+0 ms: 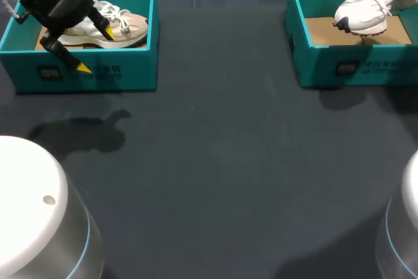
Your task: Take the shoe out of the shoebox, open the shoe tongue, remove and reinsert the insole, then place the shoe into the shoebox
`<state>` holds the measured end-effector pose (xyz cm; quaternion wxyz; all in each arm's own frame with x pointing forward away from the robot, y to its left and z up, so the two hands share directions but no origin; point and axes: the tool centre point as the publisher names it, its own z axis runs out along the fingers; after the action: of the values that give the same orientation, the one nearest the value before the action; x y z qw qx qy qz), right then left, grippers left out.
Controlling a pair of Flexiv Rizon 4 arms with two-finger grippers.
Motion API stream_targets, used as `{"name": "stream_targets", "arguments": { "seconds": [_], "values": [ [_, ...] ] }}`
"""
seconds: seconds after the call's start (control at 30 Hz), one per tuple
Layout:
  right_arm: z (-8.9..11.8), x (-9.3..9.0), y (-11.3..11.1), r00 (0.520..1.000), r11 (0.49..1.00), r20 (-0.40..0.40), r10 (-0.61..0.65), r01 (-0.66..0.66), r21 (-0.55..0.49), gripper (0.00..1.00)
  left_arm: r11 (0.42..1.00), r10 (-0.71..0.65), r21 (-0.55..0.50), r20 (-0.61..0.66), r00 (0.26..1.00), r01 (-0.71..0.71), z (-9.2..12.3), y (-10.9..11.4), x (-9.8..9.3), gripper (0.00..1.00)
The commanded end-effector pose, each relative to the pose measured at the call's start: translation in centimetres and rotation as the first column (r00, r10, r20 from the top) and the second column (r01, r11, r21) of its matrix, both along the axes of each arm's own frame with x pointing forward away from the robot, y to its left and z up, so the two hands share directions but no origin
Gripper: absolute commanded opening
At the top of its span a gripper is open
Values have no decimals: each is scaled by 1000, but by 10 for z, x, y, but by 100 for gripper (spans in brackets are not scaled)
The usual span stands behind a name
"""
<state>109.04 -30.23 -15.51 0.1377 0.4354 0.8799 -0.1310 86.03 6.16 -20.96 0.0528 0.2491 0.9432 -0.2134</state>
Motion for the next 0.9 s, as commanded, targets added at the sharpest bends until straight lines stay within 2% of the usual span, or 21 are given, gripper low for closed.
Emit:
{"name": "stream_targets", "arguments": {
  "seconds": [0.03,0.5,0.53,0.57,0.67,0.9],
  "values": [
    [-3,-18,-11,865,870,94,-494,491,50,0,1000,-1,2,0,1000,1,0,1,0,100],
    [-3,-18,-11,865,870,94,-494,491,50,0,1000,-1,2,0,1000,1,0,1,0,100],
    [-7,-20,-15,848,853,103,-521,513,92,0,1000,-1,2,0,1000,1,0,1,0,100],
    [-10,-22,-19,823,831,118,-556,548,94,0,1000,-1,2,0,1000,1,0,1,0,100],
    [-19,-28,-28,787,798,133,-603,594,105,0,1000,-1,2,0,1000,1,0,1,0,100],
    [-31,-40,-43,741,761,174,-649,637,122,0,1000,-1,2,0,1000,1,0,1,0,100]
  ]
}}
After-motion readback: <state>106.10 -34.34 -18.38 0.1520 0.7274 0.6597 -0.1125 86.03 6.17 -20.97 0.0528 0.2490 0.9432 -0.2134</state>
